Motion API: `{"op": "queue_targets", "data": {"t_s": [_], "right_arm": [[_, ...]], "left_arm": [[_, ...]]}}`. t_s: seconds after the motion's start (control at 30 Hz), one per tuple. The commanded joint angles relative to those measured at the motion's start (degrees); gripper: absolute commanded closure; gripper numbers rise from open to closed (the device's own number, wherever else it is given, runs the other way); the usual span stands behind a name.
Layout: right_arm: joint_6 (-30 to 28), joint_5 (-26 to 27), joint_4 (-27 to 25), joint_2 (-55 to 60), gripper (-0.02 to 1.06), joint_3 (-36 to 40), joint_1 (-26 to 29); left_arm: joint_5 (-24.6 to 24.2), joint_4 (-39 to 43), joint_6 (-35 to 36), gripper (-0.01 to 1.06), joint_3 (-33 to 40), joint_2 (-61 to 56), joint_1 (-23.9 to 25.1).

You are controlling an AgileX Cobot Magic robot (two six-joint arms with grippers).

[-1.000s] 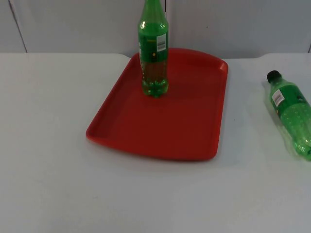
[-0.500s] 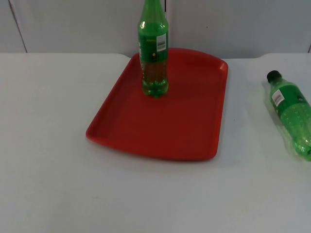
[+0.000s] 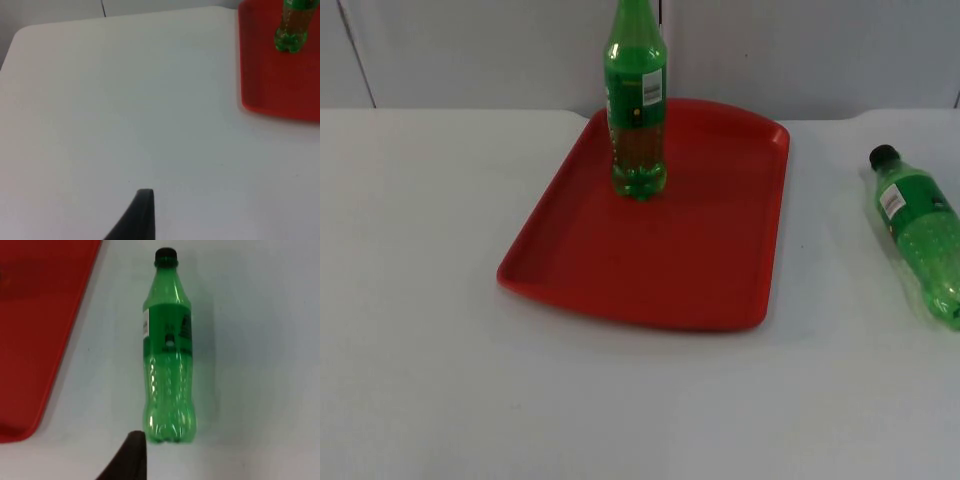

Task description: Place the bottle upright on the tray.

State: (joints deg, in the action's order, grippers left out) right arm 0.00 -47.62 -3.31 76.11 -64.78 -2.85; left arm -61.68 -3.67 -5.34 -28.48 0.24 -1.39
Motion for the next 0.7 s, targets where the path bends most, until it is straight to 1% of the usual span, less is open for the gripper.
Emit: {"op": "queue_targets", "data": {"t_s": [0.0, 0.07, 0.1, 0.13, 0.23, 0.27, 0.4, 0.43, 0.5, 0.57, 0.67], "right_arm": [[-0.66, -0.49, -0.35, 4.01, 0.0, -3.2, 0.21], [-0.66, -1.81, -0.35, 9.16, 0.0, -8.13, 0.21], [-0.66, -1.81, -0.35, 9.16, 0.0, -8.13, 0.21], [-0.66, -2.86, -0.4, 11.86, 0.0, -10.21, 0.06], [-0.66, -5.31, 0.08, 20.17, 0.0, -18.01, -1.9], [-0.66, -5.31, 0.08, 20.17, 0.0, -18.01, -1.9], [0.67, -8.0, 0.08, 28.99, 0.0, -26.3, -3.84], [0.67, -8.0, 0.08, 28.99, 0.0, -26.3, -3.84], [2.08, -10.32, 0.21, 33.95, 0.0, -30.91, -4.59], [2.67, -12.28, 0.21, 37.49, 0.0, -33.18, -4.74], [3.25, -12.81, 0.21, 39.99, 0.0, -34.0, -5.0]], "left_arm": [[0.0, -0.1, 0.08, 0.0, 0.16, -0.24, 0.09], [0.0, -0.1, 0.08, 0.0, 0.16, -0.24, 0.09], [0.0, -0.1, 0.08, 0.0, 0.16, -0.24, 0.09], [0.0, -0.1, 0.08, 0.0, 0.16, -0.24, 0.09], [0.0, -0.1, 0.08, 0.0, 0.16, -0.24, 0.09], [0.0, -0.1, 0.08, 0.0, 0.16, -0.24, 0.09], [0.0, -0.1, 0.08, 0.0, 0.16, -0.24, 0.09], [0.0, -0.1, 0.08, 0.0, 0.16, -0.24, 0.09], [0.0, -0.1, 0.08, 0.0, 0.16, -0.24, 0.09], [0.0, -0.1, 0.08, 0.0, 0.16, -0.24, 0.09], [0.0, -0.1, 0.08, 0.0, 0.16, -0.24, 0.09]]}}
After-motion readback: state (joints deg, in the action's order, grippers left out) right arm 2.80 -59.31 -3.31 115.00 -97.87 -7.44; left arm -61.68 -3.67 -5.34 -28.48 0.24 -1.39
